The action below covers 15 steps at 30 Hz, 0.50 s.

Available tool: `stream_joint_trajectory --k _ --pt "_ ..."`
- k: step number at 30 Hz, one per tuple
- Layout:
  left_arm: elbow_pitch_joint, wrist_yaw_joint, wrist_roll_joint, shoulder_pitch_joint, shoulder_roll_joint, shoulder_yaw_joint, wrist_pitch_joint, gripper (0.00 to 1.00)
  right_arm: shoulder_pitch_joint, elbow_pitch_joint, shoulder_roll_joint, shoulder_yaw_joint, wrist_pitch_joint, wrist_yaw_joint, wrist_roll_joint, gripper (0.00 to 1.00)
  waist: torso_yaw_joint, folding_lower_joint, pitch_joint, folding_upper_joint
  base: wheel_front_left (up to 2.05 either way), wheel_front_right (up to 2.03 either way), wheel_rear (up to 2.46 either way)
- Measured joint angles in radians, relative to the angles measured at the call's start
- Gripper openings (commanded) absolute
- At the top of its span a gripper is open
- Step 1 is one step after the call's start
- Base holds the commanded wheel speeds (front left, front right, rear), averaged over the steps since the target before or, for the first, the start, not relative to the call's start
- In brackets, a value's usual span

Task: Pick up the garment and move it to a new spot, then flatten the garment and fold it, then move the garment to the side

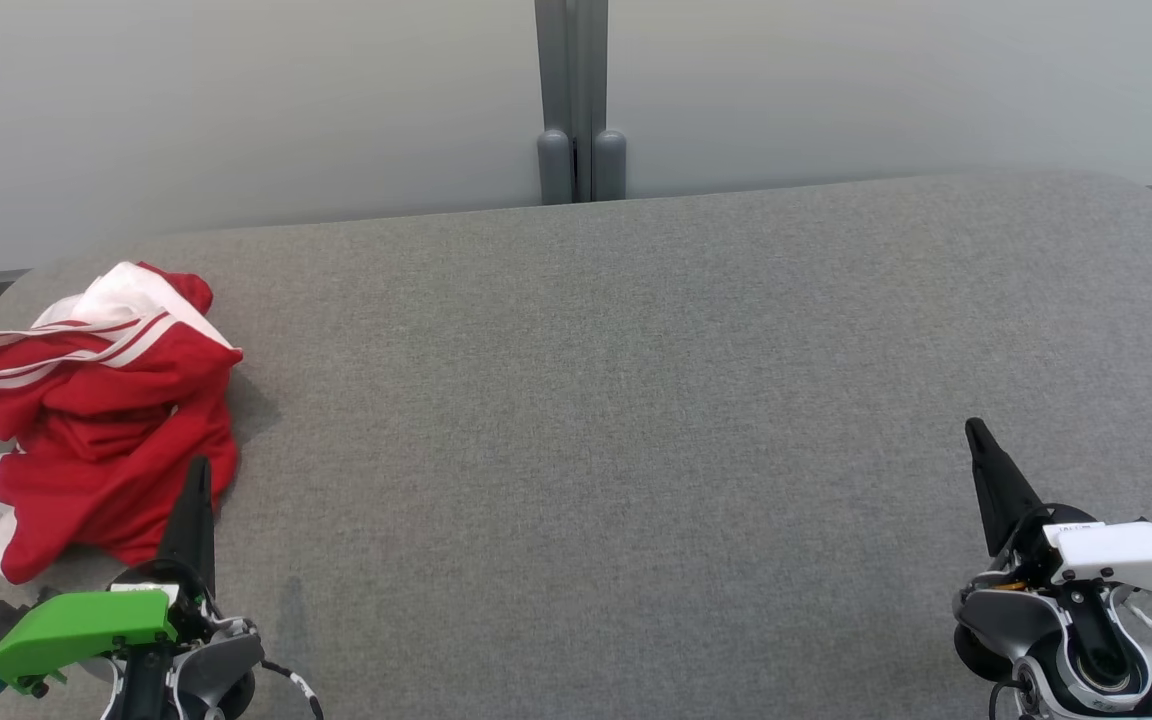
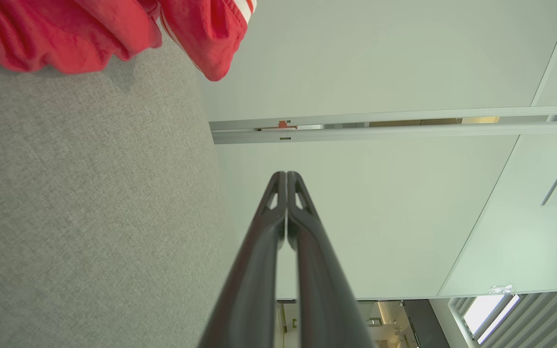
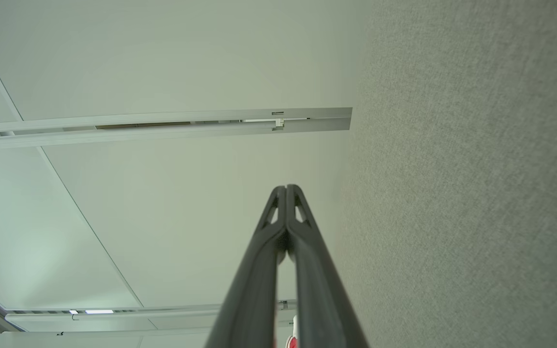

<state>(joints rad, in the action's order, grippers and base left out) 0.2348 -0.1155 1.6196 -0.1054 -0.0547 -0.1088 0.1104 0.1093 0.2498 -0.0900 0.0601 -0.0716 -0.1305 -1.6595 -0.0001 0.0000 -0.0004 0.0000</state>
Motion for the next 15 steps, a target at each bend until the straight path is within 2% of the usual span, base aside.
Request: stream_joint_trajectory --k 15 --pt "0.0 0.0 -0.001 0.0 0.0 -0.001 0.0 0.0 0.0 0.0 0.001 0.001 -0.002 0.0 0.0 0.0 0.0 0.0 0.0 0.0 0.0 0.0 0.0"
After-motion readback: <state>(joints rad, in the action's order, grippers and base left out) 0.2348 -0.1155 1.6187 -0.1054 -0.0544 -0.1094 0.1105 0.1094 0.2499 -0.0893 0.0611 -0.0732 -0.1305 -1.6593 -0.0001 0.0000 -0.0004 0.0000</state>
